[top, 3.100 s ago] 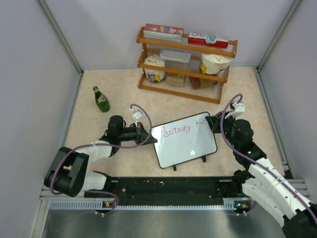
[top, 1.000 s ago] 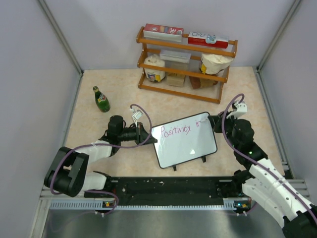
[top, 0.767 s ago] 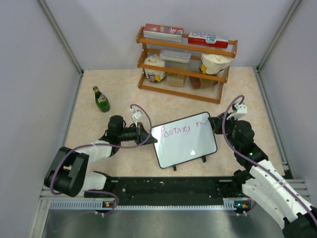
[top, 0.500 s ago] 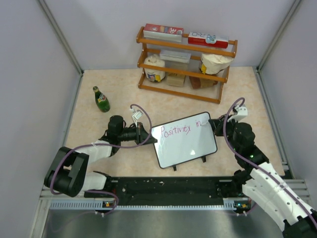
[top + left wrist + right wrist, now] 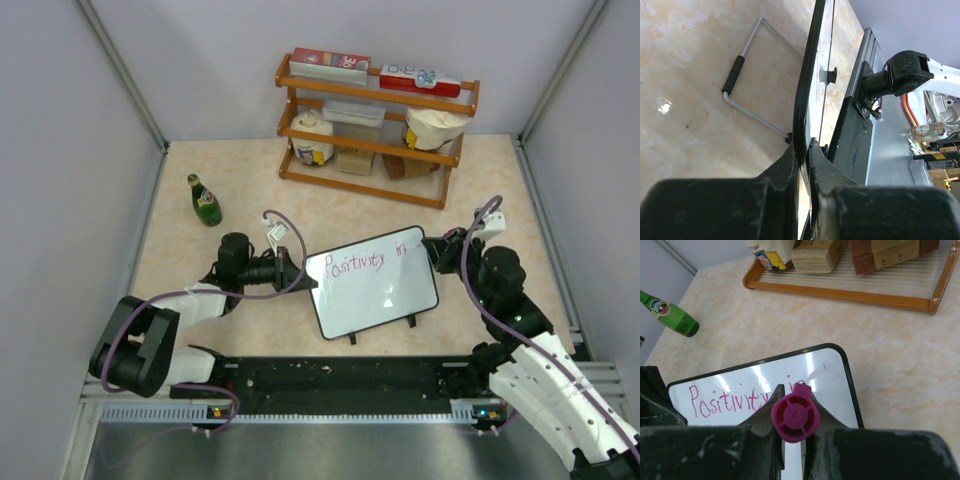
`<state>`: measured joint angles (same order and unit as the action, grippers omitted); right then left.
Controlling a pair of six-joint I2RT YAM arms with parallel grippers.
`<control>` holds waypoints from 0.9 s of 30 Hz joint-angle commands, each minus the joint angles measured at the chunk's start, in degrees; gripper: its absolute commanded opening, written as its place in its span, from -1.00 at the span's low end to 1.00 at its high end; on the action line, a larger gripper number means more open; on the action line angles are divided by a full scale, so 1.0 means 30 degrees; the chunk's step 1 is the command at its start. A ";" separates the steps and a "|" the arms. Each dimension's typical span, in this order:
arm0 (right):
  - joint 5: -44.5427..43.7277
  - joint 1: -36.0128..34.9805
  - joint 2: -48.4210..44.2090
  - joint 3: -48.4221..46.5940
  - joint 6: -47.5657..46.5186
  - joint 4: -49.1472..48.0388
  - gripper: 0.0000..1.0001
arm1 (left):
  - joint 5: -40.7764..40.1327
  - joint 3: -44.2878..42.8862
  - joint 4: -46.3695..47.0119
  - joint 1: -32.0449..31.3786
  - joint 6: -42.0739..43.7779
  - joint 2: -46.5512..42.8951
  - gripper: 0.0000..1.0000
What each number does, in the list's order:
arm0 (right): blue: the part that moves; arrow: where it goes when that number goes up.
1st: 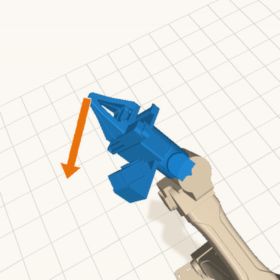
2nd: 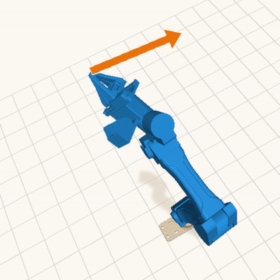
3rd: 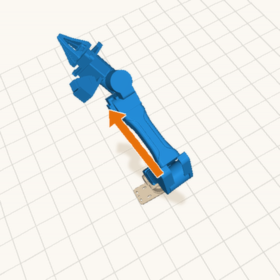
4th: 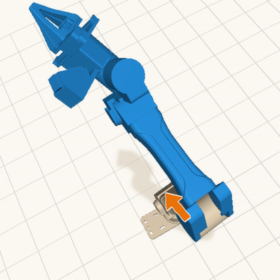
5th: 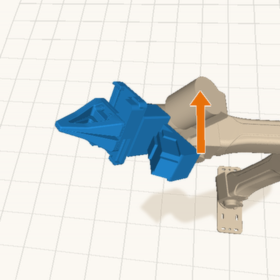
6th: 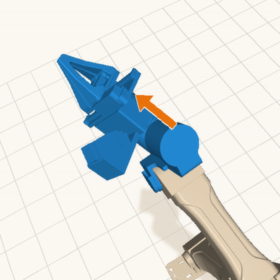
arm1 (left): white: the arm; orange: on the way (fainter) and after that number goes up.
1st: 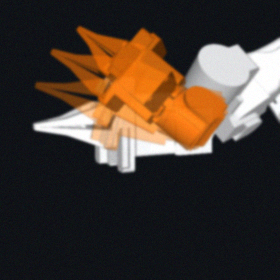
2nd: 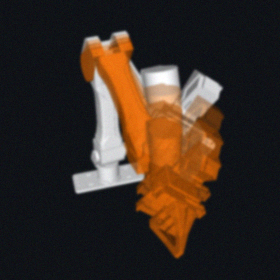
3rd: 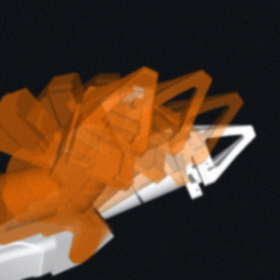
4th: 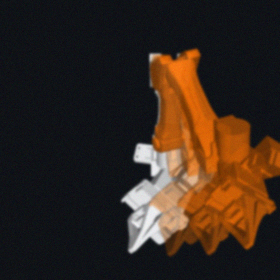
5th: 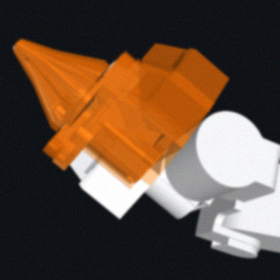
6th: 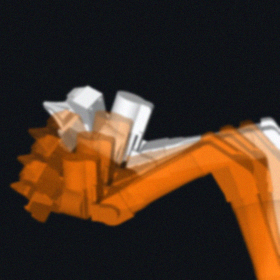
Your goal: Write a sentence on the whiteboard
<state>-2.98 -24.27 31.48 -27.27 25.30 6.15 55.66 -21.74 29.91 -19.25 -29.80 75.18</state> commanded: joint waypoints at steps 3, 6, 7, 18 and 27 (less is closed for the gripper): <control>0.0907 -0.0171 -0.0446 -0.1283 -0.0172 -0.0087 -1.00 | -0.1444 0.0039 -0.0479 -0.0060 0.1819 0.0195 -1.00; 0.1552 -0.0784 -0.0593 -0.0932 -0.0288 -0.0643 -1.00 | -0.1473 0.0039 -0.0508 -0.0089 0.1819 0.0195 -1.00; 0.1493 -0.1134 -0.0593 -0.0873 -0.0289 -0.0732 -1.00 | -0.1473 0.0068 -0.0479 -0.0089 0.1819 0.0195 -1.00; -0.1376 -0.5908 0.0841 -0.0755 -0.0202 -0.1875 -1.00 | -0.1473 0.0097 -0.0508 -0.0089 0.1819 0.0166 -1.00; -0.3925 -1.0187 0.3330 -0.1135 -0.0463 -0.4392 -1.00 | -0.1444 0.0097 -0.0537 -0.0060 0.1819 0.0107 -1.00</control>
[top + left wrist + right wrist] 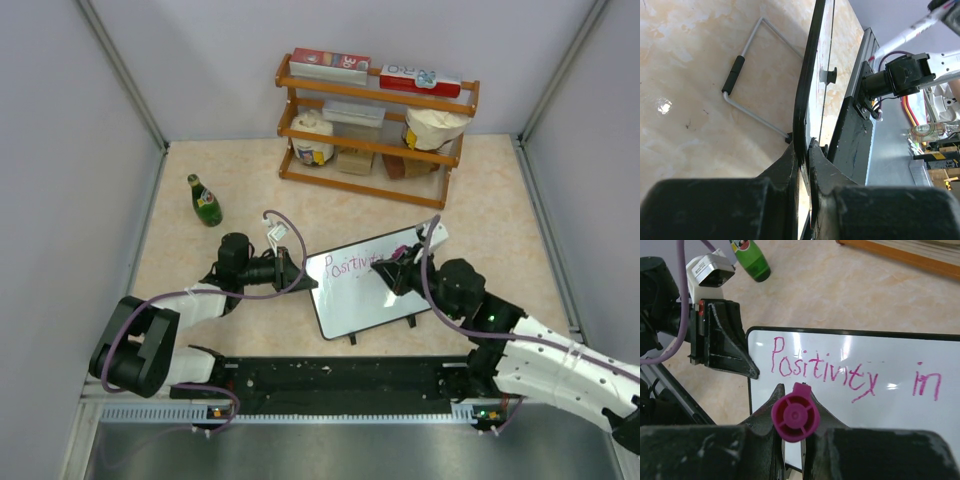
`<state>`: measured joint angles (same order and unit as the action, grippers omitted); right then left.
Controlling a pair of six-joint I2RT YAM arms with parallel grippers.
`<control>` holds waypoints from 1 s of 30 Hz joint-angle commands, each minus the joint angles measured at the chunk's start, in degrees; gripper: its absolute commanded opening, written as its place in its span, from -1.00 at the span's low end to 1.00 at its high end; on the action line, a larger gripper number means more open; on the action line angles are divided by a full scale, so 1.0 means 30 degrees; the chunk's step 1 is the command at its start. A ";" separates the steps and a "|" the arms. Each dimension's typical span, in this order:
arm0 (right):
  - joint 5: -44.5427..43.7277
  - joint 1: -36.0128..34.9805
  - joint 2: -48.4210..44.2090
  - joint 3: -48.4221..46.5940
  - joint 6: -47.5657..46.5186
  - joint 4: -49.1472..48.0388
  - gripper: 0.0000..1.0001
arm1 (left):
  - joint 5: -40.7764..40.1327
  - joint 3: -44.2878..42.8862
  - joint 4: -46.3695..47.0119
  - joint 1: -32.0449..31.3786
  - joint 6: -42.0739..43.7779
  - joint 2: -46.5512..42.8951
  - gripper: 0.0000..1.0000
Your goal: Write a sentence on the whiteboard
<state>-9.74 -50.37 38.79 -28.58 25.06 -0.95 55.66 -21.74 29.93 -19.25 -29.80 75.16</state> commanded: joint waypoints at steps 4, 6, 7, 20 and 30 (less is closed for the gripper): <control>-0.2377 -0.2836 0.2302 -0.1049 -0.0560 -0.2904 -1.00 | -0.1473 0.0097 -0.0544 -0.0089 0.1819 0.0144 -1.00; -0.2642 -0.3393 0.2976 -0.1196 -0.0618 -0.3314 -1.00 | -0.1444 0.0068 -0.0544 -0.0089 0.1819 0.0173 -1.00; -0.2817 -0.3802 0.3328 -0.1255 -0.0619 -0.3548 -1.00 | -0.1473 0.0097 -0.0544 -0.0089 0.1819 0.0144 -1.00; -0.3053 -0.5563 0.6231 -0.2281 -0.0238 -0.5688 -1.00 | -0.1444 0.0097 -0.0544 -0.0089 0.1819 0.0143 -1.00; -0.3667 -0.5593 0.6935 -0.2134 0.0026 -0.5631 -1.00 | -0.1443 0.0097 -0.0485 -0.0060 0.1789 0.0172 -1.00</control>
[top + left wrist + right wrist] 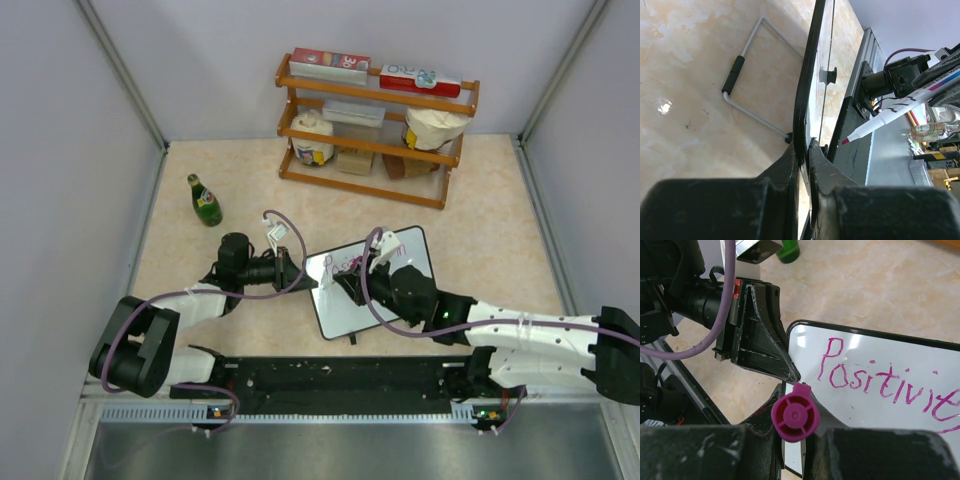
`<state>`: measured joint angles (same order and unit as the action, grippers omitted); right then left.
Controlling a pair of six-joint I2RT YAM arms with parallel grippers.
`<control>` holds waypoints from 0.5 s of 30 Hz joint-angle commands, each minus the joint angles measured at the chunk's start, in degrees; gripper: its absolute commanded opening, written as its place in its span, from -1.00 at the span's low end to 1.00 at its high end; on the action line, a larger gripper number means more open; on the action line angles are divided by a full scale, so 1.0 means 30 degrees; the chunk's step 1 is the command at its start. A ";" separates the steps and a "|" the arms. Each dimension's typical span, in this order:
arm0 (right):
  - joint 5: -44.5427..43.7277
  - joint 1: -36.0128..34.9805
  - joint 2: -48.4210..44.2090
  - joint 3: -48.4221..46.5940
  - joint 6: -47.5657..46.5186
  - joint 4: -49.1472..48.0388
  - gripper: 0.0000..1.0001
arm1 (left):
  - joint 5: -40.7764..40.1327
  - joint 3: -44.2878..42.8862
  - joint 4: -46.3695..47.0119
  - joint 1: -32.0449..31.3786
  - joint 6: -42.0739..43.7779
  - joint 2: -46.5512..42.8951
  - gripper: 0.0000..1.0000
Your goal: Write a sentence on the whiteboard
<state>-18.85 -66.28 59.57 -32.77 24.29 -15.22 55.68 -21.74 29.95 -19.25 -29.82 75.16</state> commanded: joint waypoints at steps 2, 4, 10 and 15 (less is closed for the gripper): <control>-0.0776 -0.0289 0.0007 -0.0677 0.0281 -0.0756 -1.00 | -0.1422 0.0068 -0.0493 -0.0089 0.1797 0.0173 -1.00; -0.0923 -0.0289 0.0006 -0.0473 0.0339 -0.0755 -1.00 | -0.1393 0.0039 -0.0493 -0.0089 0.1797 0.0202 -1.00; -0.0923 -0.0289 0.0445 -0.0062 0.0632 -0.0843 -1.00 | -0.1422 0.0068 -0.0463 -0.0089 0.1797 0.0260 -1.00; -0.0923 -0.0289 0.0651 0.0436 0.0896 -0.0874 -1.00 | -0.1451 0.0068 -0.0463 -0.0089 0.1797 0.0202 -1.00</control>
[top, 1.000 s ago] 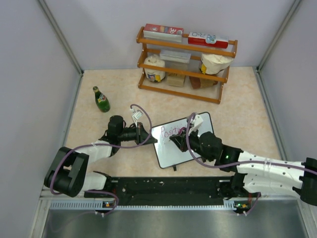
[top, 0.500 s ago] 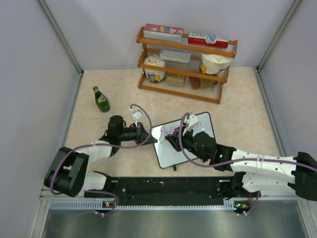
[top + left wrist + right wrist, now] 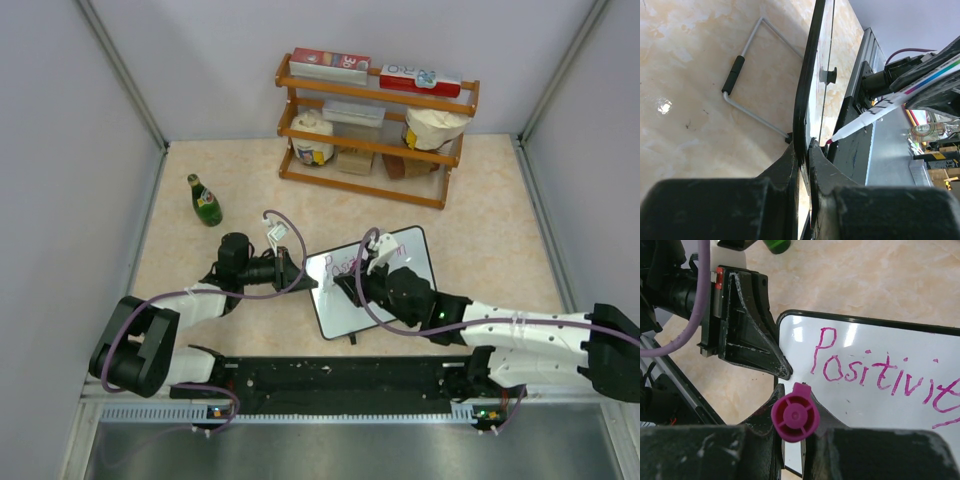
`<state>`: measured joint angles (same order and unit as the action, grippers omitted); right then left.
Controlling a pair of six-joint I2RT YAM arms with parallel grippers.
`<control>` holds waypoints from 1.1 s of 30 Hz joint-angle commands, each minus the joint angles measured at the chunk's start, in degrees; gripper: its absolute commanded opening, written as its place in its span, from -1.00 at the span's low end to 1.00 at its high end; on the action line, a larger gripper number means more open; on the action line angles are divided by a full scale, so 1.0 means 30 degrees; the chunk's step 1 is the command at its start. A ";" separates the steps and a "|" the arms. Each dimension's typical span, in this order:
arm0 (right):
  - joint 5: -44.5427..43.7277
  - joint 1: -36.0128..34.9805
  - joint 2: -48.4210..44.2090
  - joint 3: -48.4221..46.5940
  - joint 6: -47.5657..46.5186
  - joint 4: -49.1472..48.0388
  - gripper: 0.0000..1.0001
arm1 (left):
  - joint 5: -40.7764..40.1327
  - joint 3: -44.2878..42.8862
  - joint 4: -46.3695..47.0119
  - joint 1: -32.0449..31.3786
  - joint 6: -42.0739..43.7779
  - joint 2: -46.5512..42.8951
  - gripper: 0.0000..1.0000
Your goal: Write a sentence on the whiteboard
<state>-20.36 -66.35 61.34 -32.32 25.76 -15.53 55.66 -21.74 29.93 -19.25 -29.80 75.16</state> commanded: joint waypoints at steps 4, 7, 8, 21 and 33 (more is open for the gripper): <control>-0.0567 -0.0267 0.0032 0.0693 0.0583 -0.0654 -1.00 | -0.1385 0.0068 -0.0456 -0.0060 0.1789 0.0203 -1.00; -0.0655 -0.0267 0.0031 0.0956 0.0730 -0.0391 -1.00 | -0.1472 0.0097 -0.0427 -0.0060 0.1789 0.0173 -1.00; -0.0655 -0.0267 -0.0027 0.1044 0.0788 -0.0303 -1.00 | -0.1415 0.0097 -0.0427 -0.0089 0.1789 0.0202 -1.00; -0.0655 -0.0267 -0.1052 0.1924 0.0965 0.0635 -1.00 | -0.1473 0.0097 -0.0486 -0.0060 0.1789 0.0173 -1.00; -0.0770 -0.0267 -0.2779 0.1368 0.1492 0.0167 -1.00 | -0.1473 0.0097 -0.0486 -0.0060 0.1789 0.0144 -1.00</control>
<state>-20.84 -66.63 56.14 -26.94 29.67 -13.23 55.66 -21.74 29.93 -19.25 -29.80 75.16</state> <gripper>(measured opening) 0.087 0.109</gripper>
